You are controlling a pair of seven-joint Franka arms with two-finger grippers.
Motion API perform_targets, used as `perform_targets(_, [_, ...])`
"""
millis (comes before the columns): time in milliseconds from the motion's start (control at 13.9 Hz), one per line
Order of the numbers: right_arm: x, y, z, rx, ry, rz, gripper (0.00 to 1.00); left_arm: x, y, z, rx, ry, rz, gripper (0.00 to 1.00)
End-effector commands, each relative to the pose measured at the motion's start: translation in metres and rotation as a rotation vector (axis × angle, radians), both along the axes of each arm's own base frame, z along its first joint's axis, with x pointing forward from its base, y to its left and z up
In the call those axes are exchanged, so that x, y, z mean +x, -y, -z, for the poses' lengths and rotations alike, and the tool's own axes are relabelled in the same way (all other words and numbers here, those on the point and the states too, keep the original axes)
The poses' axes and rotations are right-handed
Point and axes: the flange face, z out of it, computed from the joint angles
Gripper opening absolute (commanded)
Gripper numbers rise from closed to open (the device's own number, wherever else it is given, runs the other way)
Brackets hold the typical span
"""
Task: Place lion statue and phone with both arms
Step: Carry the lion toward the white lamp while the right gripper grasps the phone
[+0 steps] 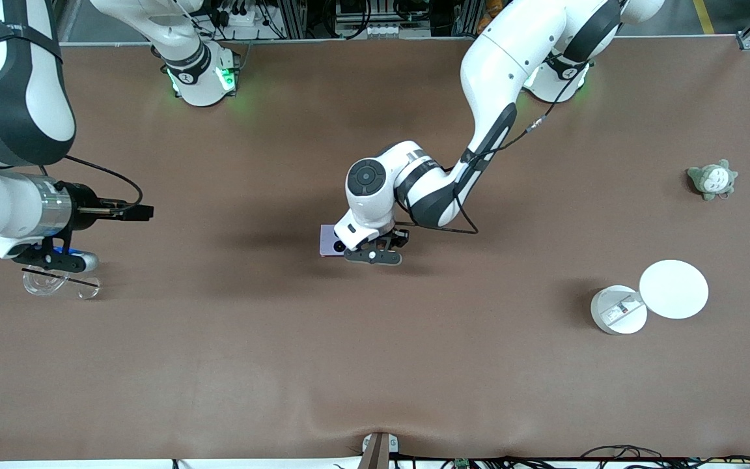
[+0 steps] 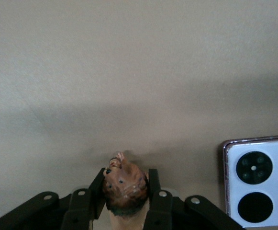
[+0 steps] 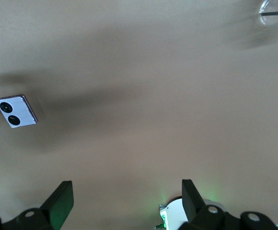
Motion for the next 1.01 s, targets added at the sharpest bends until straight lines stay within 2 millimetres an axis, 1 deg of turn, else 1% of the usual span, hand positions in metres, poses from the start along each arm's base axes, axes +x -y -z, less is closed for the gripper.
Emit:
perform_targets(0, [0.002,-0.028,-0.008,0.029,0.019,-0.019,1.00,0.024,-0.026,-0.042,0.050,0.026,-0.020,0.00])
perform_targets(215, [0.008,-0.073,0.002,0.101,0.060,-0.053,1.00,0.072,-0.086,-0.095,0.054,0.049,-0.032,0.00])
perform_targets(287, [0.009,-0.091,0.005,0.118,0.081,-0.061,1.00,0.087,-0.108,-0.105,0.056,0.050,-0.036,0.00])
perform_targets(359, [0.012,-0.110,0.017,0.133,0.078,-0.054,1.00,0.101,-0.132,-0.114,0.063,0.046,-0.035,0.00])
perform_targets(431, [0.016,-0.120,0.032,0.162,0.064,-0.036,1.00,0.114,-0.155,-0.121,0.066,0.041,-0.022,0.00])
perform_targets(503, [0.021,-0.136,0.045,0.199,0.073,-0.029,1.00,0.126,-0.177,-0.122,0.066,0.032,-0.007,0.00])
perform_targets(575, [0.024,-0.156,0.058,0.213,0.094,-0.036,1.00,0.136,-0.199,-0.124,0.069,0.027,0.001,0.00])
perform_targets(718, [0.019,-0.213,0.095,0.179,0.106,-0.036,1.00,0.152,-0.240,-0.119,0.083,0.003,0.014,0.00])
perform_targets(790, [0.021,-0.231,0.113,0.177,0.136,-0.028,1.00,0.160,-0.263,-0.118,0.092,-0.018,0.013,0.00])
perform_targets(862, [0.018,-0.249,0.135,0.174,0.144,-0.042,1.00,0.168,-0.286,-0.118,0.087,-0.030,0.003,0.00])
perform_targets(934, [0.016,-0.263,0.156,0.170,0.152,-0.051,1.00,0.172,-0.306,-0.111,0.091,-0.048,0.013,0.00])
